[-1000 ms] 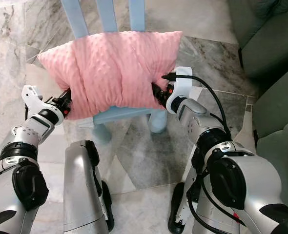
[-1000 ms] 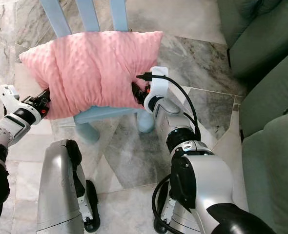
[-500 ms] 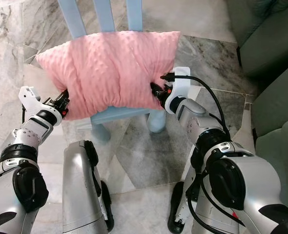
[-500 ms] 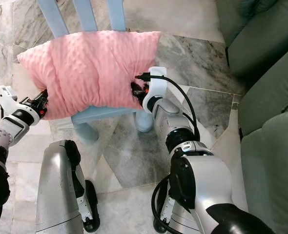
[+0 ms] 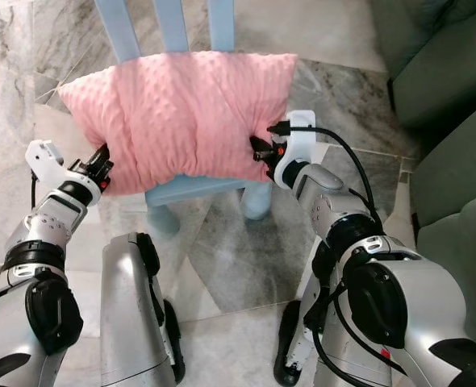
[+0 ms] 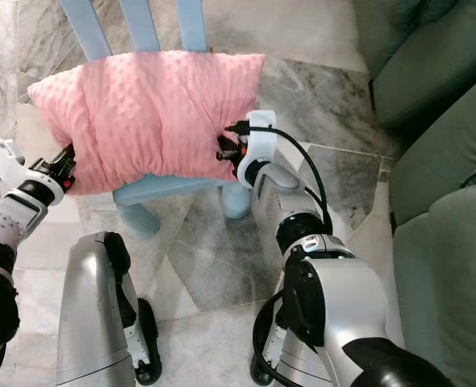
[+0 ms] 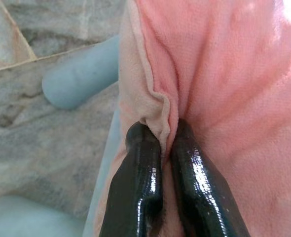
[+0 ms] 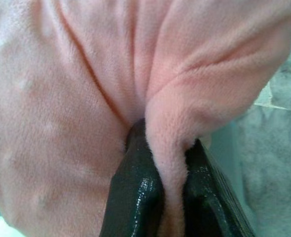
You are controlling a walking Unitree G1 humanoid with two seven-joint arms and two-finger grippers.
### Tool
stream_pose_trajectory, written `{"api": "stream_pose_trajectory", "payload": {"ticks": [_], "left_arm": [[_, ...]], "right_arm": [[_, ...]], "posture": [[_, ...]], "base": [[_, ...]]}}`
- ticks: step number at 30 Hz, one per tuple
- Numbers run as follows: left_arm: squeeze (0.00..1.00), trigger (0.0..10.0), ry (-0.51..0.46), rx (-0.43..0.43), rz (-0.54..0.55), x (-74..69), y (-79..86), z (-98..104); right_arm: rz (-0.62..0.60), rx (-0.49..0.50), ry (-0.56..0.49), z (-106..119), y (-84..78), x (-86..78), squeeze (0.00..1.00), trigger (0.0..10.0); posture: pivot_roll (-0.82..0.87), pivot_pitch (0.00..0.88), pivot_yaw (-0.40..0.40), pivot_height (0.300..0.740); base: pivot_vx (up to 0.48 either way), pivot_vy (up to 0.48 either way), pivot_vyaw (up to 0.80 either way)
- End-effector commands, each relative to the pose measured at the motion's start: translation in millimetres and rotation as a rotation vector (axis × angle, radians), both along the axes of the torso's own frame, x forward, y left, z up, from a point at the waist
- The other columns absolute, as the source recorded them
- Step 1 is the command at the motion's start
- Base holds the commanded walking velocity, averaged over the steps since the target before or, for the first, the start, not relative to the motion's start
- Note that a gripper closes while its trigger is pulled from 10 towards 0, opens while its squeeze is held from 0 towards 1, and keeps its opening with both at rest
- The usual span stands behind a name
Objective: Move the pillow to the sofa
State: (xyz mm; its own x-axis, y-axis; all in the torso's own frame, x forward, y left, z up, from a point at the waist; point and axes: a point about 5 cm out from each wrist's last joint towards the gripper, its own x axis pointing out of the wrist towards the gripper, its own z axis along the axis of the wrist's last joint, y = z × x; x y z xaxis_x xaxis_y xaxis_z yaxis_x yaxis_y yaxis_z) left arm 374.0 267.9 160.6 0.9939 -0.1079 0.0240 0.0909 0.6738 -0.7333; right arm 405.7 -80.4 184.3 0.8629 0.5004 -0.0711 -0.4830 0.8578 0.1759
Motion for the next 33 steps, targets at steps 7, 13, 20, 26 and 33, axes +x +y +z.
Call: {"api": "stream_pose_trajectory", "payload": {"ticks": [7, 13, 20, 26, 33], "left_arm": [[0.00, 0.0, -0.001, 0.305, 0.018, -1.9, -2.5, -8], [0.00, 0.0, -0.050, 0.450, 0.030, 0.4, -16.2, -6], [0.00, 0.0, -0.135, 0.543, -0.034, -2.6, -52.7, -13], [0.00, 0.0, -0.165, 0.584, -0.044, -20.5, -74.6, -29], [0.00, 0.0, -0.130, 0.593, 0.039, -50.4, -77.1, -43]], "right_arm": [[0.081, -0.156, -0.054, -8, -2.5, -4.2, 0.00, 0.0], [0.069, -0.162, -0.140, -4, -13.0, -4.9, 0.00, 0.0], [-0.054, -0.129, -0.251, -8, -37.3, -11.2, 0.00, 0.0], [-0.137, -0.123, -0.296, -26, -53.6, -31.0, 0.00, 0.0], [-0.261, -0.181, -0.374, -42, -65.3, -72.8, 0.00, 0.0]], "posture": [[0.11, 0.131, -0.072, 0.429], [0.08, 0.030, -0.049, 0.429], [0.05, 0.000, -0.023, 0.429], [0.02, 0.000, 0.001, 0.429], [0.00, 0.000, 0.021, 0.429]], "base": [[0.000, 0.000, 0.00], [0.000, 0.000, 0.00], [0.000, 0.000, 0.00], [0.000, 0.000, 0.00], [0.000, 0.000, 0.00]]}}
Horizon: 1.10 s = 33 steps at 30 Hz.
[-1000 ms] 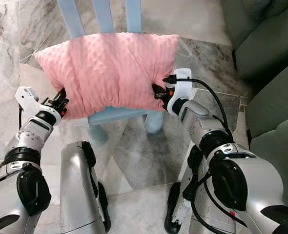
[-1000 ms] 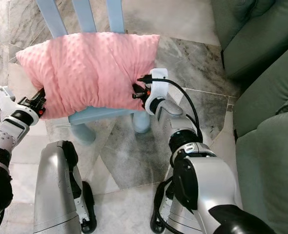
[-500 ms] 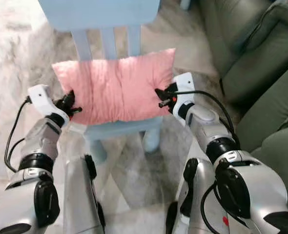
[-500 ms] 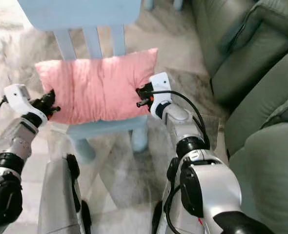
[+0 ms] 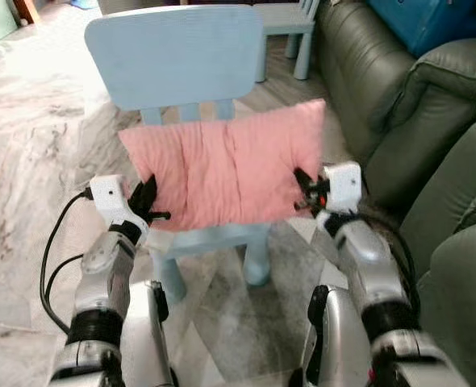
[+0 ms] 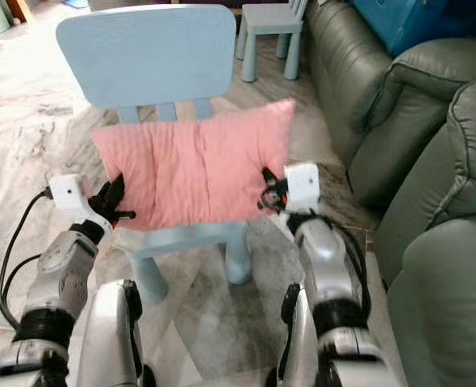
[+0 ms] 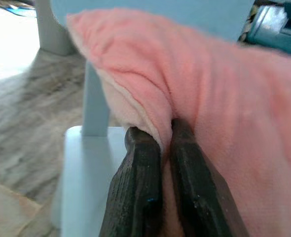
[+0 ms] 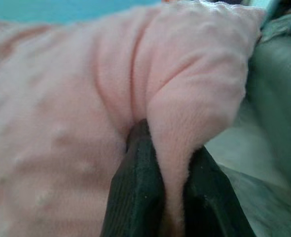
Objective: Move the pillow to the sofa
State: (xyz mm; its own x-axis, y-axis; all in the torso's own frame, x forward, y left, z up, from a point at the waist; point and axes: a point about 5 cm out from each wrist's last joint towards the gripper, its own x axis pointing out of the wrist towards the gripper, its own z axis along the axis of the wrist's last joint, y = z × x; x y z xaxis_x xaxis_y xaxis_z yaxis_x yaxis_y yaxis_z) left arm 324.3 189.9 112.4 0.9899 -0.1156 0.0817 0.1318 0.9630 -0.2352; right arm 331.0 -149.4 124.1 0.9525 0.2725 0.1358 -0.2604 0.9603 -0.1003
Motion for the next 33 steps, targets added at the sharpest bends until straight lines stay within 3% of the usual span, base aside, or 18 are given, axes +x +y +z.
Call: {"api": "stream_pose_trajectory", "payload": {"ticks": [1, 3, 4, 5, 6, 7, 8, 9, 10, 11, 23, 33], "left_arm": [[0.00, 0.0, -0.012, 0.018, 0.018, -2.1, 0.7, 5], [0.00, 0.0, -0.020, 0.036, 0.034, -7.1, -0.5, 4], [0.00, 0.8, -0.027, 0.069, 0.033, -12.3, -3.3, 4], [0.00, 0.8, -0.026, 0.083, 0.029, -13.2, -4.4, 4], [0.00, 4.3, -0.022, 0.113, 0.027, -14.3, -6.3, 3], [0.00, 6.2, -0.014, 0.129, 0.023, -15.8, -8.7, 3], [0.00, 6.2, -0.008, 0.139, 0.020, -16.7, -10.4, 2], [0.00, 10.0, -0.001, 0.171, 0.017, -17.9, -12.9, 2], [0.00, 10.0, 0.002, 0.188, 0.009, -18.7, -15.3, 1], [0.00, 10.0, 0.009, 0.201, -0.002, -19.4, -18.6, 1], [0.00, 10.0, 0.022, 0.211, 0.039, -14.2, -14.5, 6], [0.00, 10.0, 0.031, 0.206, 0.048, -15.4, -17.5, 4]], "right_arm": [[-0.003, -0.022, -0.081, 19, 3.8, -0.2, 0.00, 0.0], [-0.026, -0.025, -0.093, 20, 2.3, -6.2, 0.00, 0.0], [-0.056, -0.012, -0.105, 21, 0.0, -13.0, 0.00, 0.0], [-0.067, -0.011, -0.109, 22, -0.8, -14.7, 0.00, 0.0], [-0.089, -0.017, -0.121, 24, -2.9, -17.3, 0.00, 0.0], [-0.112, -0.022, -0.126, 25, -4.7, -20.4, 0.00, 0.0], [-0.128, -0.025, -0.129, 27, -5.8, -22.5, 0.00, 0.0], [-0.159, -0.035, -0.130, 28, -8.6, -26.2, 0.00, 0.0], [-0.186, -0.034, -0.142, 30, -11.4, -29.7, 0.00, 2.6], [-0.232, -0.075, -0.123, 30, -16.3, -33.3, 0.00, 10.0], [-0.320, -0.098, -0.129, 50, -24.9, -27.5, 0.00, 10.0], [-0.307, -0.089, -0.117, 52, -23.5, -24.7, 0.00, 10.0]], "posture": [[0.00, 0.000, 0.021, 0.429], [0.00, 0.000, 0.026, 0.429], [0.00, 0.000, 0.029, 0.429], [0.00, 0.000, 0.034, 0.429], [0.00, 0.000, 0.039, 0.429], [-0.01, 0.000, 0.045, 0.429], [-0.01, 0.000, 0.046, 0.429], [-0.01, 0.000, 0.050, 0.429], [-0.01, 0.000, 0.050, 0.429], [-0.01, 0.000, 0.050, 0.429], [-0.01, 0.000, 0.061, 0.429], [0.00, 0.000, 0.050, 0.429]], "base": [[0.000, 0.000, 0.00], [0.000, 0.000, 0.00], [0.000, 0.000, 0.00], [0.000, 0.000, 0.00], [0.000, 0.000, 0.00], [0.000, 0.000, 0.00], [0.000, 0.000, 0.00], [0.000, 0.000, 0.00], [0.000, 0.000, 0.00], [0.000, 0.000, 0.00], [0.000, 0.000, 0.00], [0.000, 0.000, 0.00]]}}
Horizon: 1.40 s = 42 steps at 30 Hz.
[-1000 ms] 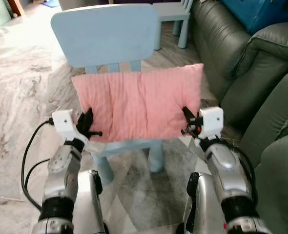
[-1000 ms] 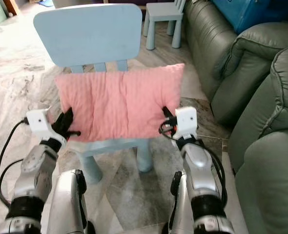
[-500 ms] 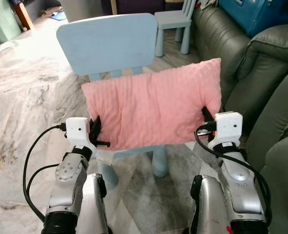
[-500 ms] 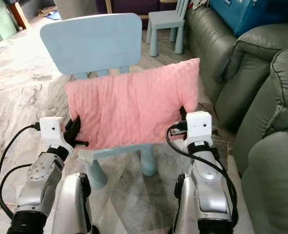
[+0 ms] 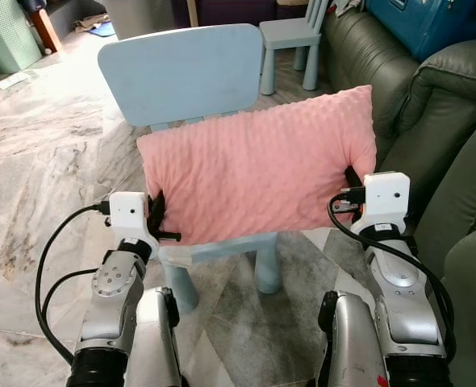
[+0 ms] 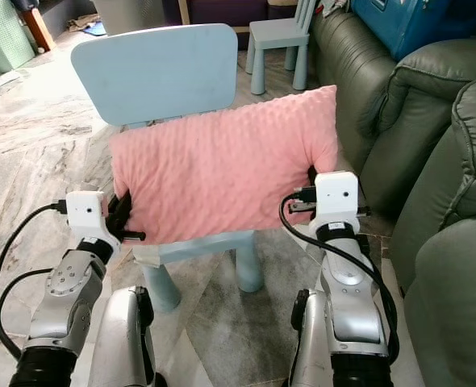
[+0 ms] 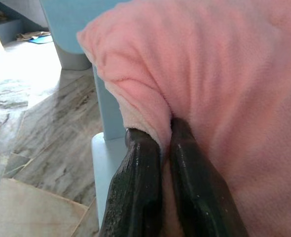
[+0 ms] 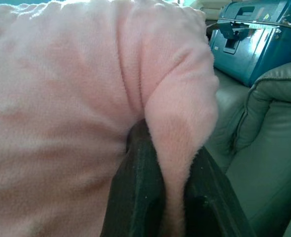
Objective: Move the pillow to the sofa
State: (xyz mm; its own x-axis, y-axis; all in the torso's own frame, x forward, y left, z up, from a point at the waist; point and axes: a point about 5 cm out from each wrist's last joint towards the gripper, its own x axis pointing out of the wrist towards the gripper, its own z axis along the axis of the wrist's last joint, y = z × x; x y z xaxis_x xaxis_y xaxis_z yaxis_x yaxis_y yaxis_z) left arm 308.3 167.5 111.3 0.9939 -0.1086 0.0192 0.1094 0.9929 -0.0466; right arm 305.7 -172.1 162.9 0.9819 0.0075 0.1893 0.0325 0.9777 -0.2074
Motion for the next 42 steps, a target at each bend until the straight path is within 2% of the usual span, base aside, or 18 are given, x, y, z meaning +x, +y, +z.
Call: {"api": "stream_pose_trajectory", "payload": {"ticks": [1, 13, 42], "left_arm": [[0.00, 10.0, -0.010, 0.008, 0.030, 0.0, 5.0, 4.3], [0.00, 10.0, 0.000, 0.009, 0.034, 0.4, 6.0, 2.5], [0.00, 10.0, 0.005, 0.015, 0.024, 0.2, 3.8, 1.1]], "right_arm": [[-0.014, 0.006, -0.047, 12.7, -0.5, 0.6, 0.00, 10.0], [-0.004, 0.009, -0.033, 11.5, 1.1, 0.6, 0.00, 10.0], [-0.002, 0.019, -0.022, 9.0, -0.8, -0.5, 0.00, 10.0]], "posture": [[0.00, 0.000, 0.050, 0.429], [-0.01, 0.000, 0.051, 0.429], [-0.01, 0.000, 0.055, 0.590]], "base": [[0.000, 0.000, 0.00], [0.000, 0.000, 0.00], [0.000, 0.000, 0.00]]}}
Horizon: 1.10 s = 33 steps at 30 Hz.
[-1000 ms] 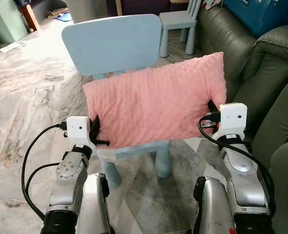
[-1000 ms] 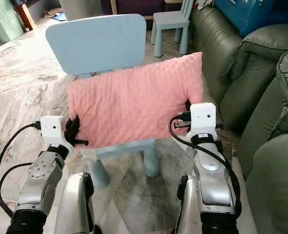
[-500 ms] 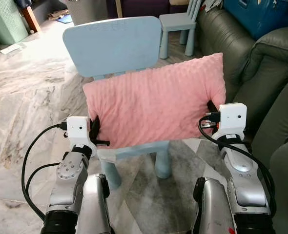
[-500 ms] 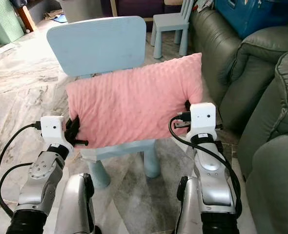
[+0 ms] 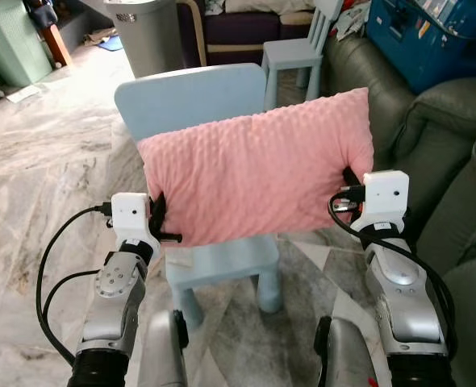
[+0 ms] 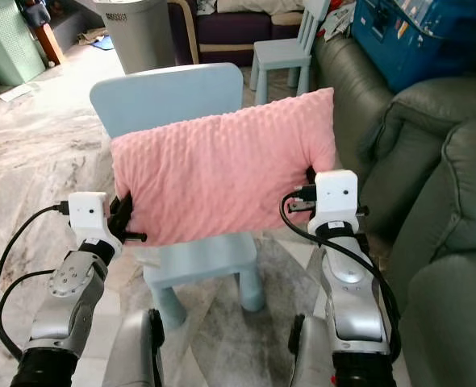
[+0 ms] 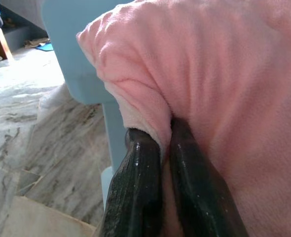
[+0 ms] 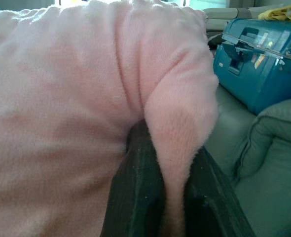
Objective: Move the pillow to the sofa
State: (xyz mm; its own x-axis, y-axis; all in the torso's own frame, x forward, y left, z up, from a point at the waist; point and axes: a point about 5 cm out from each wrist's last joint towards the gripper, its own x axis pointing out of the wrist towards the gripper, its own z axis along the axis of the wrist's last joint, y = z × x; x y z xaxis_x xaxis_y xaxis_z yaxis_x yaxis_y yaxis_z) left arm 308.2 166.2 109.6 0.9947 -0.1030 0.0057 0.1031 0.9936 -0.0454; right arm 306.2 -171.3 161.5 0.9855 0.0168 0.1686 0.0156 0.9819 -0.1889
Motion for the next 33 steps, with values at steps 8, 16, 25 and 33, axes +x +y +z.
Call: {"api": "stream_pose_trajectory", "payload": {"ticks": [8, 16, 25, 33], "left_arm": [[0.00, 10.0, -0.001, -0.012, 0.009, 0.2, 3.3, 0.9], [0.00, 10.0, -0.005, 0.003, 0.010, 0.5, 3.2, 1.4], [0.00, 10.0, -0.002, 0.039, 0.024, 0.7, 3.6, -1.7], [0.00, 10.0, 0.008, 0.021, 0.034, -0.7, 2.7, -3.8]], "right_arm": [[-0.016, -0.004, -0.046, 11.5, -2.3, -1.0, 0.00, 10.0], [-0.014, -0.002, -0.049, 13.2, -2.1, 0.5, 0.00, 10.0], [-0.010, -0.004, -0.054, 16.2, -3.8, 0.6, 0.00, 10.0], [-0.005, -0.003, -0.060, 19.0, -2.7, 0.6, 0.00, 10.0]], "posture": [[-0.02, 0.000, 0.054, 0.635], [-0.02, 0.000, 0.050, 0.669], [-0.03, 0.000, 0.048, 0.718], [-0.03, 0.000, 0.045, 0.740]], "base": [[0.000, 0.000, 0.00], [0.000, 0.000, 0.00], [0.000, 0.000, 0.00], [0.000, 0.000, 0.00]]}}
